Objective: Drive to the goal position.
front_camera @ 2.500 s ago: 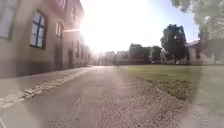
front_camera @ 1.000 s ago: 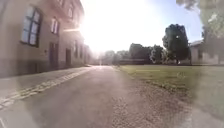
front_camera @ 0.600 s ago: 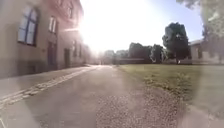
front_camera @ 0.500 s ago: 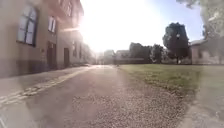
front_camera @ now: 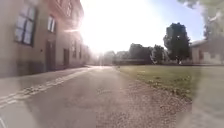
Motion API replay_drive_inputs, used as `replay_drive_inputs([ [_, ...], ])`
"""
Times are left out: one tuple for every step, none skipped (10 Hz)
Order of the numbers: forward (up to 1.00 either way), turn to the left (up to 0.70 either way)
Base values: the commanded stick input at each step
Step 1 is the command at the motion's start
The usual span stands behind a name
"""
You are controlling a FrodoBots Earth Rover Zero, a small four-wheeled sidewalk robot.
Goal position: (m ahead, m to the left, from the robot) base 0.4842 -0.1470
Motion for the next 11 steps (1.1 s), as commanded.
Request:
replay_drive_inputs([
  [0.6,0.0],
  [0.6,0.0],
  [0.6,0.0],
  [0.6,0.0],
  [0.6,0.0],
  [0.6,0.0],
  [0.6,0.0],
  [0.6,0.0],
  [0.6,0.0],
  [0.6,0.0],
  [0.6,0.0],
])
